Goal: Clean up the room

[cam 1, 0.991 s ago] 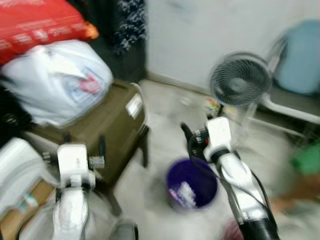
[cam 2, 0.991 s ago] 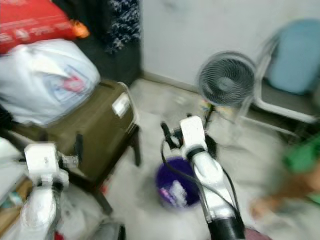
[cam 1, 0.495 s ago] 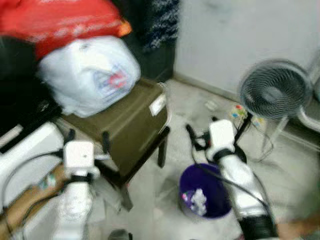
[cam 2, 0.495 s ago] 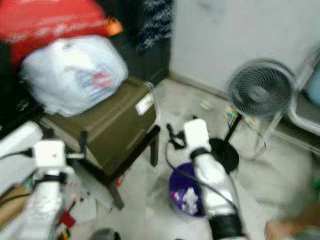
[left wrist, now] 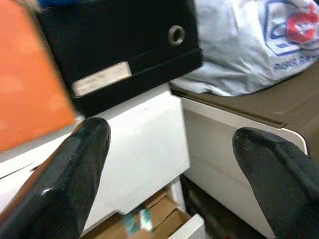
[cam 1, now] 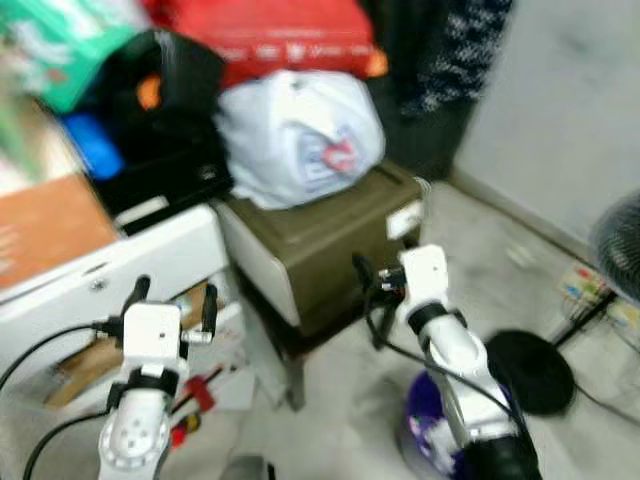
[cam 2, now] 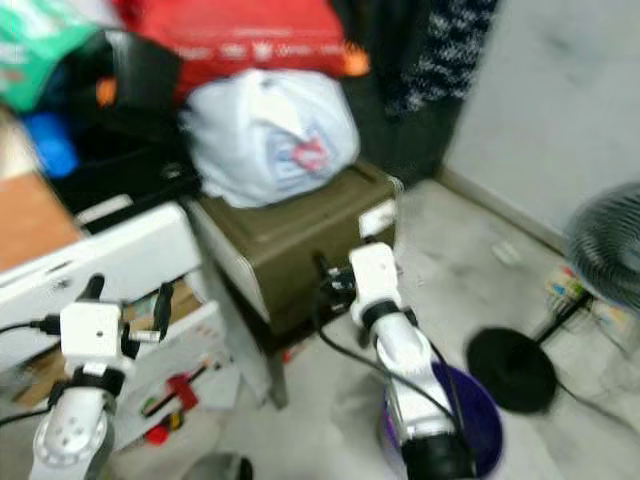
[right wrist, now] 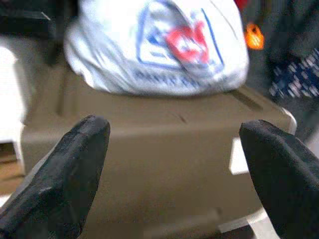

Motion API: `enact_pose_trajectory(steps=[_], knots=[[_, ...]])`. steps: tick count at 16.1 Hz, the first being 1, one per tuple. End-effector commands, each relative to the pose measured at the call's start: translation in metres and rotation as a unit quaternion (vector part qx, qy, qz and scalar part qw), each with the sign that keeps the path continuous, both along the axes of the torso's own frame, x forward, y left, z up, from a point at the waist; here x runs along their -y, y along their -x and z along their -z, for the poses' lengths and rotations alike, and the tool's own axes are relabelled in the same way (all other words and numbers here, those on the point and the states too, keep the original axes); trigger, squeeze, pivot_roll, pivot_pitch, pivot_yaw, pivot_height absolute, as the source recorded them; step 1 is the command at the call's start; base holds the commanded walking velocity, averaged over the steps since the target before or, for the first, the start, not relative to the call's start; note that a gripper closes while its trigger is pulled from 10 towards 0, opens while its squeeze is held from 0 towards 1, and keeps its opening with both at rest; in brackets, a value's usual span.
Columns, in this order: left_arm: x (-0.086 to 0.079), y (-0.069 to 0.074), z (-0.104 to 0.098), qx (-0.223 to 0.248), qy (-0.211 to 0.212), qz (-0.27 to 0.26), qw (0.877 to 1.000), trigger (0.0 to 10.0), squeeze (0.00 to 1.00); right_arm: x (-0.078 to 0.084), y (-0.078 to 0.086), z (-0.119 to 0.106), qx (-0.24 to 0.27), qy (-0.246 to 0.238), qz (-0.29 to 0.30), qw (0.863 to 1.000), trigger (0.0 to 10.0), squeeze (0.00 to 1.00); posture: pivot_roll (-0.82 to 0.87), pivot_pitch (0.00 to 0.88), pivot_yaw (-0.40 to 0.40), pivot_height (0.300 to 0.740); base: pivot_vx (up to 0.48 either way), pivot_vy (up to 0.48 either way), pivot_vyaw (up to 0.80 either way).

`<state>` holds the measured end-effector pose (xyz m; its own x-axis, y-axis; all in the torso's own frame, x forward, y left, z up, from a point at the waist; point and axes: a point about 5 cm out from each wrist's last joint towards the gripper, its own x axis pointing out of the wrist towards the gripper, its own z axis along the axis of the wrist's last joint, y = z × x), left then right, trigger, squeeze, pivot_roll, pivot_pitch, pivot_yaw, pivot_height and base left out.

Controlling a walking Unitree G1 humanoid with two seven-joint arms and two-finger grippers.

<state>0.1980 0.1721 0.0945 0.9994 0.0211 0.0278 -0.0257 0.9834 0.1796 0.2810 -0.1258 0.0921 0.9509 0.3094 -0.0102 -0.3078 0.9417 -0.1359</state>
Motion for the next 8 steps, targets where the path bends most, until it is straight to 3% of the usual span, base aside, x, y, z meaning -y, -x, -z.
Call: enact_pose_trajectory(steps=[1, 8], knots=[[0.0045, 0.0006, -0.0057, 0.007, 0.000, 0.010, 1.000, 10.0, 0.00, 0.0089, -0.0001, -0.0036, -0.001, 0.000, 0.012, 1.000, 10.0, 0.00, -0.06, 0.000, -0.021, 0.740, 0.000, 0.000, 0.80], [0.0117, 0.0073, -0.0118, 0.003, 0.012, 0.025, 1.000, 10.0, 0.00, 0.0139, 0.0020, -0.0074, -0.022, -0.011, 0.006, 1.000, 10.0, 0.00, -0.07, 0.000, -0.039, 0.740, 0.000, 0.000, 0.80]])
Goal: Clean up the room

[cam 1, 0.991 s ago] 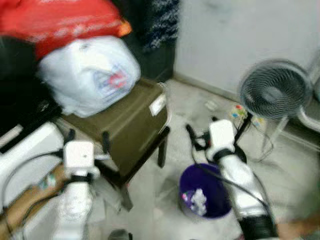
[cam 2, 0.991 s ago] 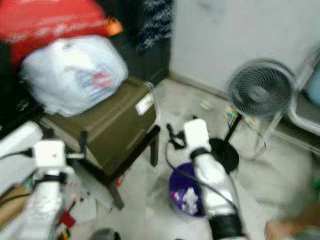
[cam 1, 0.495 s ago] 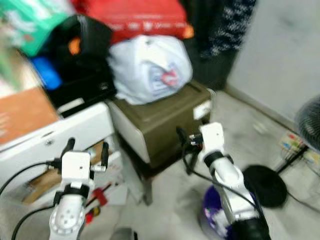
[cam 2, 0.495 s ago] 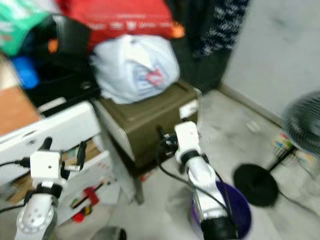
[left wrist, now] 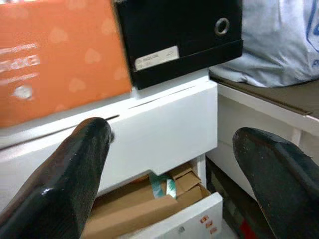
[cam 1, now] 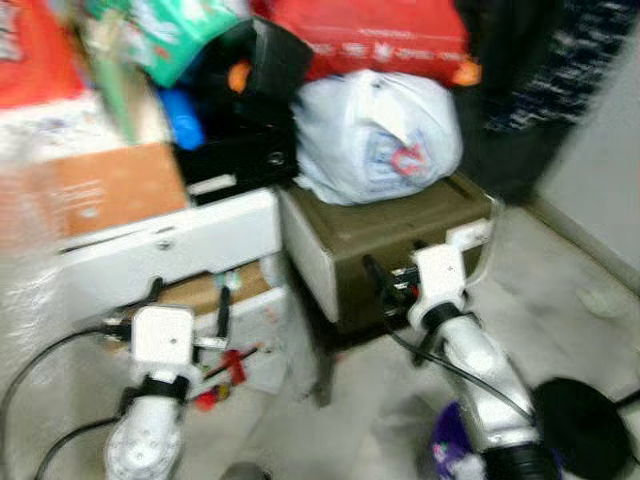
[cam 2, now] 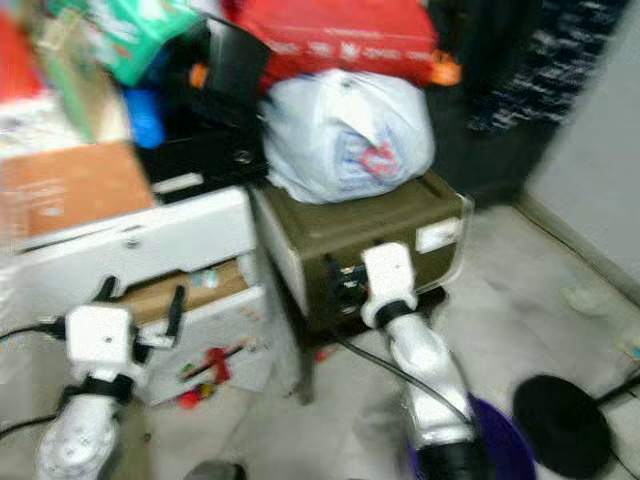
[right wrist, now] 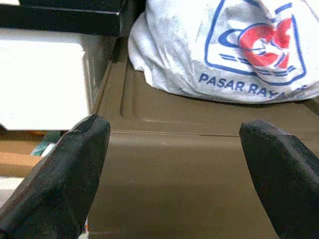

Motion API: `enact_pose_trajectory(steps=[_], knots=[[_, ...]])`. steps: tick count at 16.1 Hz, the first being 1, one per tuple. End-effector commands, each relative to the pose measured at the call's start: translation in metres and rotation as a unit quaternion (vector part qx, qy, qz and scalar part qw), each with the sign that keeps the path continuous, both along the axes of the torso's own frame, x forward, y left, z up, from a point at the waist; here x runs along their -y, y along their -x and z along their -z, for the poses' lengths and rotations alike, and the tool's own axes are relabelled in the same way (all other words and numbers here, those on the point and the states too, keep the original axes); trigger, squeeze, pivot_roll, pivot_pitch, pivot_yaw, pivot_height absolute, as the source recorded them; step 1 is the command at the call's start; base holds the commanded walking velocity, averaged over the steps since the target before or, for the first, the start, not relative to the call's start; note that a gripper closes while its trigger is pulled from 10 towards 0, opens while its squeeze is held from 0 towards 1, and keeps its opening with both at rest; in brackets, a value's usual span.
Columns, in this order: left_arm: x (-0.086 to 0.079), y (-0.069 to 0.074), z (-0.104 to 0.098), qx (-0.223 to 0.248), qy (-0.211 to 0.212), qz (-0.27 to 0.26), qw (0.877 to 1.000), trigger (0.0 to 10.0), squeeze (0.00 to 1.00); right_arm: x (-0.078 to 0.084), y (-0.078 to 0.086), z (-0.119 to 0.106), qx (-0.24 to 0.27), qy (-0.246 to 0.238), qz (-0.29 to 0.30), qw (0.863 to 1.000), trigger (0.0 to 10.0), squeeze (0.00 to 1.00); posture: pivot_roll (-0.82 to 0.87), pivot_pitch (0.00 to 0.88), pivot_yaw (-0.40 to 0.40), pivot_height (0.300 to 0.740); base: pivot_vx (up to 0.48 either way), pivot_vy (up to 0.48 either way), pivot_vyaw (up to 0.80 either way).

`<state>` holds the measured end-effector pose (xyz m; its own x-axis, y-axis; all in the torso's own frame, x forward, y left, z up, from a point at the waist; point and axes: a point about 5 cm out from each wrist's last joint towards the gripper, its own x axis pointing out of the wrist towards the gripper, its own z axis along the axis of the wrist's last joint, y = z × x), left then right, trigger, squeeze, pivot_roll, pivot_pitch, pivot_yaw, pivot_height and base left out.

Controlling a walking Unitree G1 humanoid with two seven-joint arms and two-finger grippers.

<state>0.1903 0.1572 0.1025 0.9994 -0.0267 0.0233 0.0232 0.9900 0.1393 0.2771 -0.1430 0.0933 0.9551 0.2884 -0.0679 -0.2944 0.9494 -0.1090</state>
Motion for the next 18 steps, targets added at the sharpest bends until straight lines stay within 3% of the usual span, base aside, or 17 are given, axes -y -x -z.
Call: enact_pose_trajectory(steps=[1, 8, 11, 16, 18], knots=[[-0.004, -0.001, -0.003, 0.000, 0.005, -0.003, 1.000, 10.0, 0.00, -0.004, -0.003, -0.007, 0.009, -0.007, -0.004, 1.000, 10.0, 0.00, -0.07, 0.000, -0.039, 0.740, 0.000, 0.000, 0.80], [-0.002, -0.004, -0.006, 0.000, -0.001, 0.010, 1.000, 10.0, 0.00, -0.007, -0.006, -0.010, 0.008, -0.009, -0.004, 1.000, 10.0, 0.00, -0.07, 0.000, -0.038, 0.740, 0.000, 0.000, 0.80], [0.007, -0.005, -0.010, 0.007, -0.015, 0.046, 0.999, 10.0, 0.00, -0.005, -0.006, -0.012, 0.009, -0.008, -0.001, 1.000, 10.0, 0.00, -0.07, 0.000, -0.036, 0.740, 0.000, 0.000, 0.80], [0.001, 0.000, -0.008, 0.004, -0.029, 0.033, 0.999, 10.0, 0.00, 0.000, 0.009, -0.018, 0.011, -0.009, -0.002, 1.000, 10.0, 0.00, -0.08, 0.000, -0.034, 0.740, 0.000, 0.000, 0.80], [-0.008, 0.005, -0.005, -0.003, -0.041, 0.016, 0.999, 10.0, 0.00, 0.011, 0.021, -0.014, -0.002, 0.002, 0.003, 1.000, 10.0, 0.00, -0.07, 0.000, -0.037, 0.740, 0.000, 0.000, 0.80]])
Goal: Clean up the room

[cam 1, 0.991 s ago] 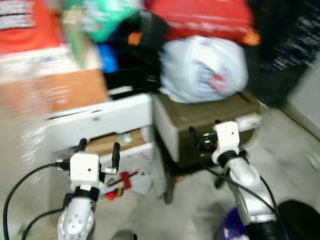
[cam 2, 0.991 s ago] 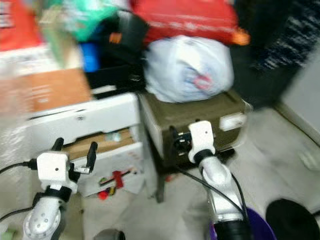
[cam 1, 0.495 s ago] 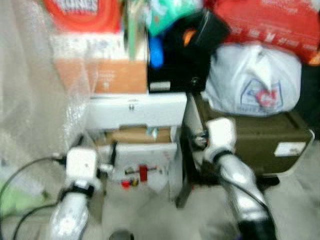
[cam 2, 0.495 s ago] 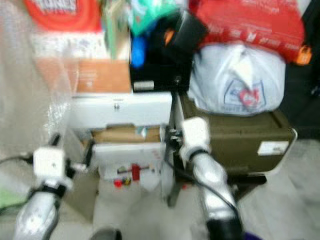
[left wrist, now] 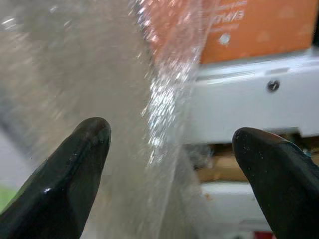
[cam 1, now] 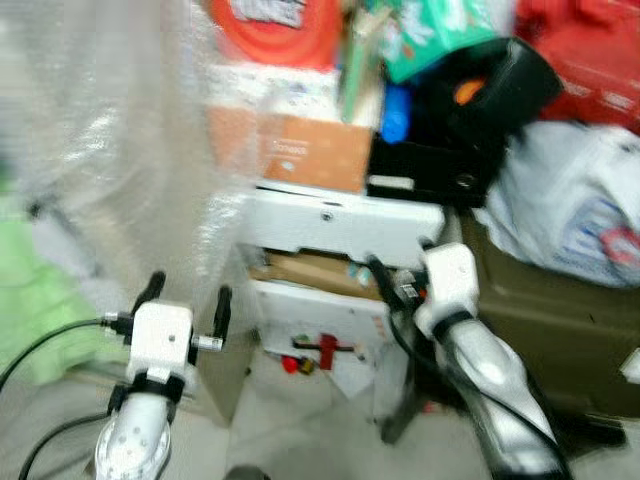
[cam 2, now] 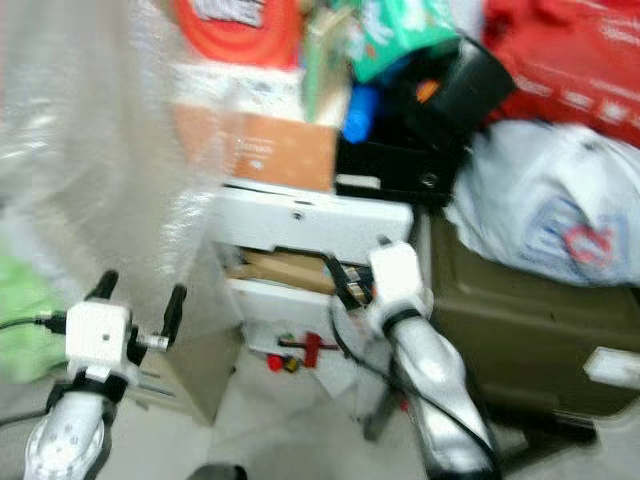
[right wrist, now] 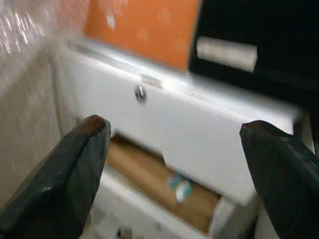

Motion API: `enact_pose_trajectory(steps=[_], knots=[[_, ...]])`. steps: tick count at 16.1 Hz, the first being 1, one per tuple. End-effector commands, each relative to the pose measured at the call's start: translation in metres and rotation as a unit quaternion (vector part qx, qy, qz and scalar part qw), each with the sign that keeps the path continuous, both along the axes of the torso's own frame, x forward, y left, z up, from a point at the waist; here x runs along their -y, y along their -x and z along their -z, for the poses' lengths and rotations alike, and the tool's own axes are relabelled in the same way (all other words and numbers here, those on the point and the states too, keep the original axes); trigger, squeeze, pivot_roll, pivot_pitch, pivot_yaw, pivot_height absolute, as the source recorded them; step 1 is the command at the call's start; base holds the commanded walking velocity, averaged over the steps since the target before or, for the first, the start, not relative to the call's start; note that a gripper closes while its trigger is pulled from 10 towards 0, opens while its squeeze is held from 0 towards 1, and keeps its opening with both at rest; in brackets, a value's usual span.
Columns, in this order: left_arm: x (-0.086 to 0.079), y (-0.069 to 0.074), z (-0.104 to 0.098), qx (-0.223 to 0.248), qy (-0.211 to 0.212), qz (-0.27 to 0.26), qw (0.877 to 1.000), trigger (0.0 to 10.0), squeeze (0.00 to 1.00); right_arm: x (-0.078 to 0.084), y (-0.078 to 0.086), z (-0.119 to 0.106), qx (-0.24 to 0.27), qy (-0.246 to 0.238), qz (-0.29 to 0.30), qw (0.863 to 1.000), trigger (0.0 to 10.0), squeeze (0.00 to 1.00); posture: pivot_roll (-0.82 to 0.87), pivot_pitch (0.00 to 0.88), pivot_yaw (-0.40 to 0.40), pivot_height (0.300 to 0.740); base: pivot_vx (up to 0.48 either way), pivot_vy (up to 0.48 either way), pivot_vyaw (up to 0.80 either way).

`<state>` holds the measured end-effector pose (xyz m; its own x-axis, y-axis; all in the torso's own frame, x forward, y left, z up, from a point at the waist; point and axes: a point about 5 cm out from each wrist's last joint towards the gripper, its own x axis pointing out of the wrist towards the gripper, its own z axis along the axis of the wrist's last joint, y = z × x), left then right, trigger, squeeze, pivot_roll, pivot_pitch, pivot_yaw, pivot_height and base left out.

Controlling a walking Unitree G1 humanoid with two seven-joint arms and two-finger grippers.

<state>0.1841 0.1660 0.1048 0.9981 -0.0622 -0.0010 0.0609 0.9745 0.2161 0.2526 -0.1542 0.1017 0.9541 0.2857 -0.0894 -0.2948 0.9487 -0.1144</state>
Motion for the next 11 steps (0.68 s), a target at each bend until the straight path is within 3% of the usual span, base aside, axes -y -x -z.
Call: enact_pose_trajectory(steps=[1, 3, 7, 11], knots=[[-0.004, 0.001, -0.002, 0.007, -0.011, -0.009, 1.000, 10.0, 0.00, 0.006, 0.002, -0.003, 0.000, 0.000, 0.006, 1.000, 10.0, 0.00, -0.07, 0.000, -0.037, 0.740, 0.000, 0.000, 0.80], [-0.015, -0.003, -0.002, 0.006, -0.021, -0.017, 1.000, 10.0, 0.00, 0.017, 0.012, 0.004, -0.018, 0.007, 0.023, 1.000, 10.0, 0.00, -0.08, 0.000, -0.029, 0.740, 0.000, 0.000, 0.80], [-0.009, -0.013, 0.001, 0.004, -0.020, 0.007, 1.000, 10.0, 0.00, 0.015, 0.009, 0.004, -0.006, -0.015, 0.074, 0.997, 10.0, 0.00, -0.12, 0.000, 0.040, 0.740, 0.000, 0.000, 0.80], [-0.008, -0.017, 0.004, 0.004, -0.013, 0.003, 1.000, 10.0, 0.00, 0.015, 0.011, 0.003, -0.007, -0.019, 0.079, 0.997, 10.0, 0.00, -0.14, 0.000, 0.041, 0.740, 0.000, 0.000, 0.80]])
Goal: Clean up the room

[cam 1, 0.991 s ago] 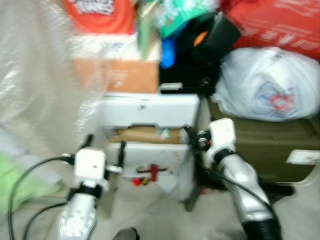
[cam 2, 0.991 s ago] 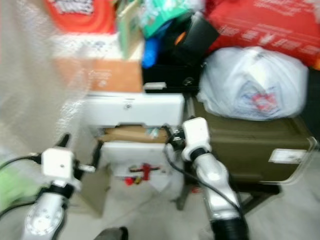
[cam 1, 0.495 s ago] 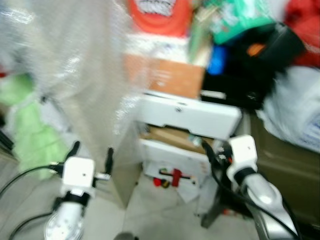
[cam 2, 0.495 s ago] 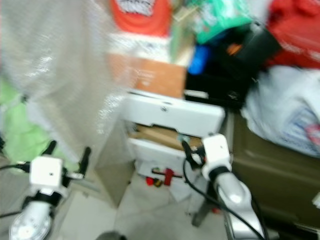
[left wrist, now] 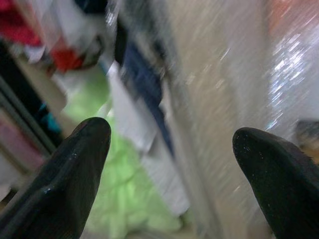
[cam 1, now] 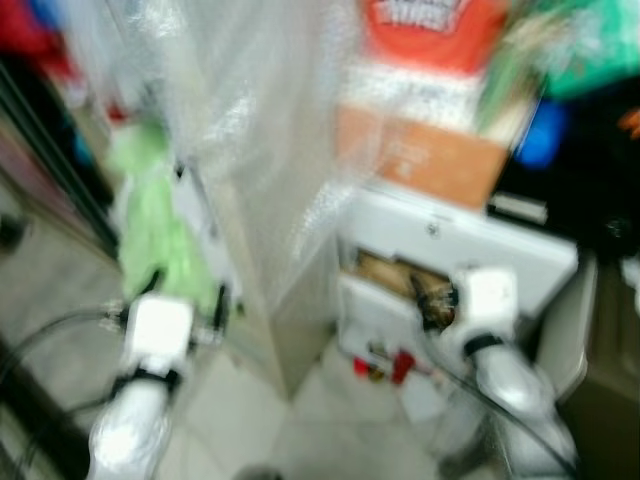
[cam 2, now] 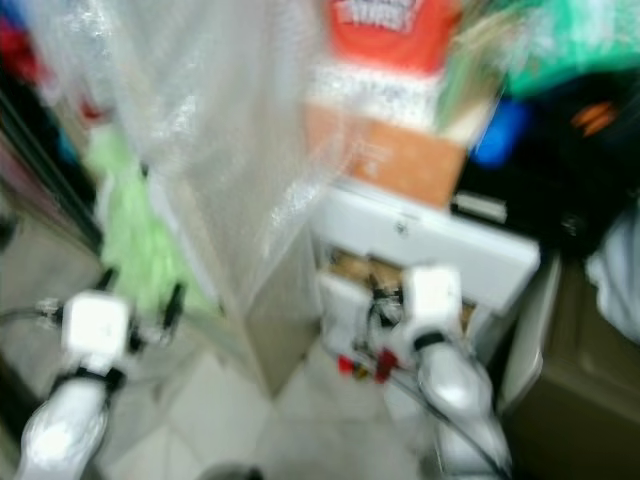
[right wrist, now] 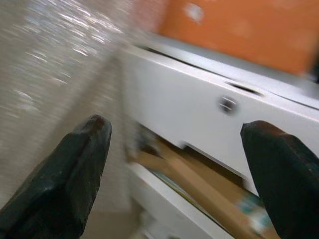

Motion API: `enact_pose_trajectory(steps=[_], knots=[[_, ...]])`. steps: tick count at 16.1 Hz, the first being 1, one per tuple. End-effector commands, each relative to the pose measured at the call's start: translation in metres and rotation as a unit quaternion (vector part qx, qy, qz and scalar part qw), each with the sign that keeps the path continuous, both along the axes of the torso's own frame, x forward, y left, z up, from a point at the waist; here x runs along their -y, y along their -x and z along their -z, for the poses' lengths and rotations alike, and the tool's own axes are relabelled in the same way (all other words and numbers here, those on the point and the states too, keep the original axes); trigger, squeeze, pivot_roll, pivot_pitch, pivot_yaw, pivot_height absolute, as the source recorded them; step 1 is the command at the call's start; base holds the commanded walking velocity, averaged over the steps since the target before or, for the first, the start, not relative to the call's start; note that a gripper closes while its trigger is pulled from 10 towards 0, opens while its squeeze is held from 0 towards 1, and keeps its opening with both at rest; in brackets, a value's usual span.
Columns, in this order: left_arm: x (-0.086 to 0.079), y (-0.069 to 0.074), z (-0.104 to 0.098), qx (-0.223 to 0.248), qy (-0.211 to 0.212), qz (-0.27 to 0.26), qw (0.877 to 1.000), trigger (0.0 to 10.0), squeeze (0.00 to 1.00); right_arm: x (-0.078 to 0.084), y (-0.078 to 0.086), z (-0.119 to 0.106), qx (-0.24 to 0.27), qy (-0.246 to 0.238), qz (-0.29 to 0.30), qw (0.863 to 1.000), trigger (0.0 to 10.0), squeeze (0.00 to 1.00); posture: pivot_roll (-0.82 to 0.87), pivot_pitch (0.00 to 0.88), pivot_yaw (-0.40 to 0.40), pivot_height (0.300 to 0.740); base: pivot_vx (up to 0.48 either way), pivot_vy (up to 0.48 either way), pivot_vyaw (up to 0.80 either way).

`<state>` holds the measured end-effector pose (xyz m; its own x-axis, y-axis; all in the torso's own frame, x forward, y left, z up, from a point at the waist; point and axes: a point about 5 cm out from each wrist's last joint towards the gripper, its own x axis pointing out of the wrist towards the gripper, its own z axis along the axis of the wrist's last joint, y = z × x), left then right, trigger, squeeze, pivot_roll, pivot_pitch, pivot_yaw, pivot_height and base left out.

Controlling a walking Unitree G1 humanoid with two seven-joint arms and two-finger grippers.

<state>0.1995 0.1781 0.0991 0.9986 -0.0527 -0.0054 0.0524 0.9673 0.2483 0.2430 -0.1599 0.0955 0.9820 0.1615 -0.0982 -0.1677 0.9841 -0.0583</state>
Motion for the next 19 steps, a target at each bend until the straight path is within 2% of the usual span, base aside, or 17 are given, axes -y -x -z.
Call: enact_pose_trajectory(steps=[1, 9, 19], knots=[[0.004, -0.001, -0.002, 0.005, 0.005, 0.007, 1.000, 10.0, 0.00, 0.008, 0.000, -0.004, 0.002, 0.009, 0.005, 1.000, 10.0, 0.00, -0.13, 0.000, 0.028, 0.740, 0.000, 0.000, 0.80], [0.005, 0.006, 0.000, 0.006, 0.017, -0.021, 1.000, 10.0, 0.00, -0.003, -0.021, -0.014, 0.013, 0.014, -0.034, 0.999, 10.0, 0.00, -0.08, 0.000, -0.049, 0.740, 0.000, 0.000, 0.80], [0.006, 0.009, -0.003, 0.009, 0.013, -0.020, 1.000, 10.0, 0.00, -0.012, -0.025, -0.011, 0.009, 0.009, -0.052, 0.999, 10.0, 0.00, -0.07, 0.000, -0.038, 0.740, 0.000, 0.000, 0.80]])
